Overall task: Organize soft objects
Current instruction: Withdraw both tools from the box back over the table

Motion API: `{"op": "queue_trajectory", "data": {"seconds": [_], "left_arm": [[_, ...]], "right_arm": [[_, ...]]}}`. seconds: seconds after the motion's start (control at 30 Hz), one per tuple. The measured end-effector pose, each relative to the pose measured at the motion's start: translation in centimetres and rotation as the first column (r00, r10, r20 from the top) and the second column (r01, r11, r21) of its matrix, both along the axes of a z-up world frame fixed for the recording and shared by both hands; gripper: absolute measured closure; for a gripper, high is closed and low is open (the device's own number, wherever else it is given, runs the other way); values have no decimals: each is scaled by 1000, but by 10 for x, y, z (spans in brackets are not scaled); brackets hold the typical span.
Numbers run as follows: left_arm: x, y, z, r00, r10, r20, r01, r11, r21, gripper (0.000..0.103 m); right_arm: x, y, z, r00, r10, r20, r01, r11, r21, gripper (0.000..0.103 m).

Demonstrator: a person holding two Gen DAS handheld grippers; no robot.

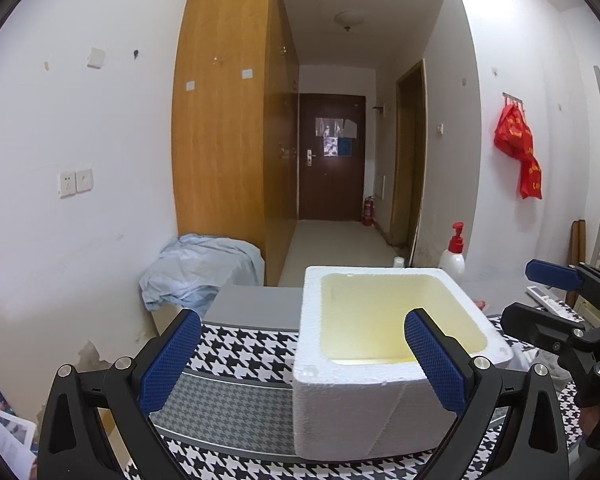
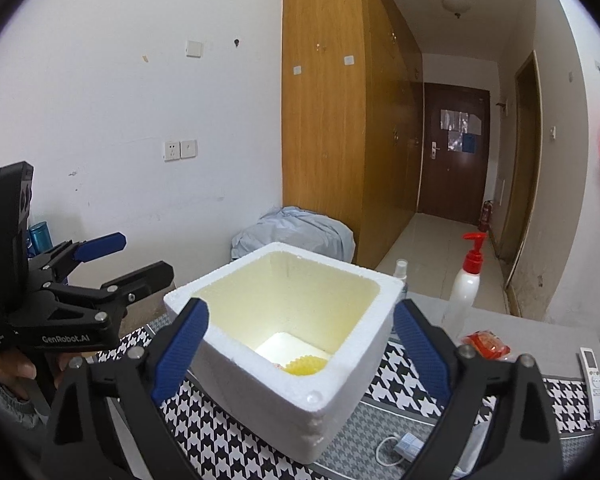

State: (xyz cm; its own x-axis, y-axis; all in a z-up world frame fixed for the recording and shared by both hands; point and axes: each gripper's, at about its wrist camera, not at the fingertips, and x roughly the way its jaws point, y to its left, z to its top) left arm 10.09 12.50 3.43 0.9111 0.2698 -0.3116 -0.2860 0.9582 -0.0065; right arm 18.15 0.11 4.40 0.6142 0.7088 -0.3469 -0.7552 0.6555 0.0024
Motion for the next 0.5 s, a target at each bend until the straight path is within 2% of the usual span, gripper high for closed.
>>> {"op": "queue_trajectory", "data": {"seconds": [0.17, 0.5], "left_arm": [[-2, -10, 4, 1000, -14, 1, 14, 1000, 10, 1], [-7, -29, 10, 998, -58, 12, 57, 998, 32, 1]], "right_arm": [[-3, -9, 2, 1000, -8, 6, 8, 1000, 7, 1], [-14, -31, 9, 999, -43, 30, 42, 998, 42, 1]]}}
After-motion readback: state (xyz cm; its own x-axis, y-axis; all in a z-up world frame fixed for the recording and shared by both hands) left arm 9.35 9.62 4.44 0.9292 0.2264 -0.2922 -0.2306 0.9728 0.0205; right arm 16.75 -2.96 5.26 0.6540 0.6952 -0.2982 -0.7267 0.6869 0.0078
